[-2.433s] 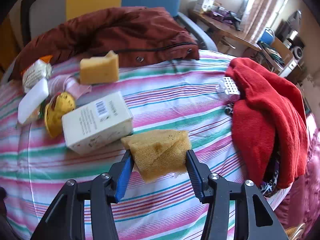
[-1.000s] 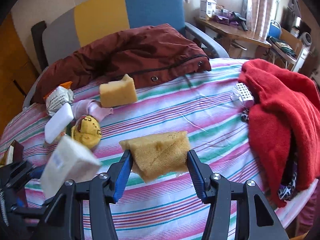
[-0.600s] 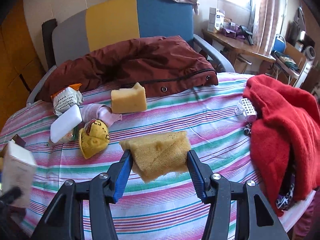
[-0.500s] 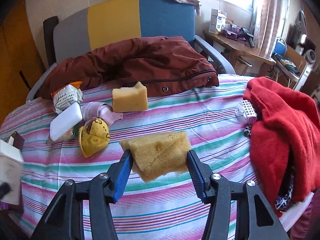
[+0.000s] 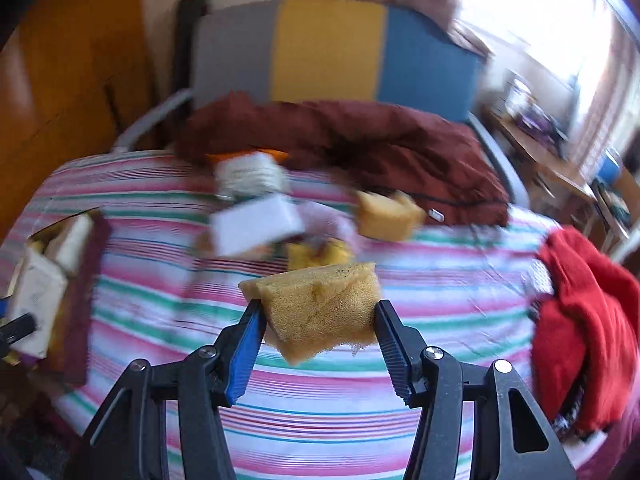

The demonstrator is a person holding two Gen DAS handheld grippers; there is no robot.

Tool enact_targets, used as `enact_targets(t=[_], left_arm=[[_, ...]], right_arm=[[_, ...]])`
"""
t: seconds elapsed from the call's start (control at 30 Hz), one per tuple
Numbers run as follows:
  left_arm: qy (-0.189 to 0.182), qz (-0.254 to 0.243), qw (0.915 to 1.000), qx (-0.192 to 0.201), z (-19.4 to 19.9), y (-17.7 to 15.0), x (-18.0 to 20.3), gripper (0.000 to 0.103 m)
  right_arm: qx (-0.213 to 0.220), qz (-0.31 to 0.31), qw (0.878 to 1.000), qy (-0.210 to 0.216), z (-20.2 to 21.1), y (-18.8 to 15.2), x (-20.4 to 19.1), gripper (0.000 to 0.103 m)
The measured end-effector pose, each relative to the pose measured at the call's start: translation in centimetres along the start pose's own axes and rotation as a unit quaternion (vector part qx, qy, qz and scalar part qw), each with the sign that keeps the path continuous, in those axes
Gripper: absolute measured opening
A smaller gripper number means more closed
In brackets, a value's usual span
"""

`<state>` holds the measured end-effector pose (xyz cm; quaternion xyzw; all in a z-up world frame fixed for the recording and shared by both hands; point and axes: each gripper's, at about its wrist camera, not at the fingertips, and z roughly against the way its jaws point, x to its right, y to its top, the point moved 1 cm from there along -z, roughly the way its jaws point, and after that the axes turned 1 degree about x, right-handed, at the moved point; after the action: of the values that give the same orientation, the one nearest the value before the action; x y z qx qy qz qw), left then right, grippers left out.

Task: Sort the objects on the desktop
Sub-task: 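Carry the white barcode box and yellow sponge over the gold tray, then open both tools to drop the box and sponge into the tray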

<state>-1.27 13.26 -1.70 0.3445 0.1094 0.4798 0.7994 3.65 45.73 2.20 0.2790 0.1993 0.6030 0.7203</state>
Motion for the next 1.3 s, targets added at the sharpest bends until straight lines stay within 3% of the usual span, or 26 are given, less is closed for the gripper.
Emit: enact_targets(t=[0.2, 0.43, 0.67, 0.73, 0.77, 0.8, 0.97, 1.13, 1.3], left_arm=[[0.03, 0.052, 0.9982, 0.009, 1.4, -1.4, -5.2, 0.05], [0.075, 0.112, 0.9906, 0.023, 2.9, -2.2, -11.7, 0.05], [0.111, 0.141, 0.9834, 0.027, 3.3, -2.4, -15.8, 0.057], [0.115, 0.152, 0.9815, 0.015, 3.0, -2.8, -16.8, 0.06], [0.117, 0.157, 0.9807, 0.011, 2.8, -3.1, -17.1, 0.06], [0.118, 0.164, 0.9794, 0.009, 2.8, -3.4, -17.5, 0.06], [0.127, 0.19, 0.9735, 0.006, 3.1, -4.8, -19.4, 0.06], [0.143, 0.208, 0.9672, 0.025, 4.4, -5.4, -20.2, 0.06], [0.149, 0.19, 0.9693, 0.047, 5.9, -4.6, -18.9, 0.06]], right_arm=[[0.022, 0.051, 0.994, 0.092, 1.4, 0.7, -9.4, 0.058], [0.013, 0.099, 0.977, 0.19, 1.7, -0.2, -18.9, 0.058], [-0.008, 0.082, 0.957, 0.277, 0.3, -0.4, -26.0, 0.06], [-0.024, 0.067, 0.95, 0.304, -1.0, -0.6, -28.1, 0.068], [-0.032, 0.066, 0.949, 0.308, -1.5, -0.7, -28.8, 0.08], [-0.042, 0.065, 0.947, 0.312, -2.1, -1.0, -29.6, 0.083], [-0.074, 0.079, 0.938, 0.328, -3.3, -2.9, -31.8, 0.084], [-0.085, 0.082, 0.942, 0.313, -3.8, -3.8, -31.5, 0.084], [-0.079, 0.084, 0.947, 0.299, -3.4, -4.2, -30.5, 0.089]])
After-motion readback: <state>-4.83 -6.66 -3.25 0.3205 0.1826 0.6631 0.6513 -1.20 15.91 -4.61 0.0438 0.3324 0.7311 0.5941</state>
